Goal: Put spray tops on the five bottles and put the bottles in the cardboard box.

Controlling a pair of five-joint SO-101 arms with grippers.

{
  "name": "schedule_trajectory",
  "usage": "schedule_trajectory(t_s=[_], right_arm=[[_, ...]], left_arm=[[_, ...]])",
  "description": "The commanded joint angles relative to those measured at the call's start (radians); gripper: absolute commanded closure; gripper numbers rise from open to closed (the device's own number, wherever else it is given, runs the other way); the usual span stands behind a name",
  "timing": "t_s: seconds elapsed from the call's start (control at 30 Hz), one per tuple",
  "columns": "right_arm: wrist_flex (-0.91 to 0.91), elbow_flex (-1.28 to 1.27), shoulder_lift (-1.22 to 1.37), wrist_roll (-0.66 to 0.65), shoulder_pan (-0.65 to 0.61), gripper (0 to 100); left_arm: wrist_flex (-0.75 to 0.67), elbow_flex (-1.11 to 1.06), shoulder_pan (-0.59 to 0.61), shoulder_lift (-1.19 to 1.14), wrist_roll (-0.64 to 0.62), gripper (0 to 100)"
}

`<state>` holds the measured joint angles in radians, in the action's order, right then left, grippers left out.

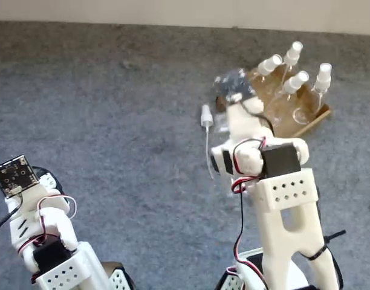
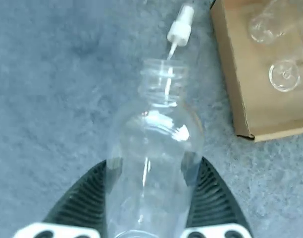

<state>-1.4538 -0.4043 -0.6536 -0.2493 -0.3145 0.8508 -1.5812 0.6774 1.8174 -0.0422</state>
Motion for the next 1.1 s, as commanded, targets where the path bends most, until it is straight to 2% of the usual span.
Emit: schedule_trajectory(t_s=[0.0,0.37,0.6,0.83,1.07], right_arm=[[0.101,-0.148,-0.062,-0.12,0.039,98.5],[0.461,-0.598,-0.067,-0.302,0.16,98.5],[0.588,-0.757,-0.067,-0.364,0.209,97.5],[0.598,-0.796,-0.067,-0.362,0.22,79.2],[0.536,-0.785,-0.065,-0.364,0.219,77.8]], left_arm=[[-0.018,0.01,-0.013,0.012,0.005,98],[-0.018,0.008,-0.015,0.012,0.005,98],[-0.018,0.008,-0.015,0.012,0.005,98],[-0.018,0.008,-0.015,0.012,0.005,98],[-0.018,0.008,-0.015,0.012,0.005,98]])
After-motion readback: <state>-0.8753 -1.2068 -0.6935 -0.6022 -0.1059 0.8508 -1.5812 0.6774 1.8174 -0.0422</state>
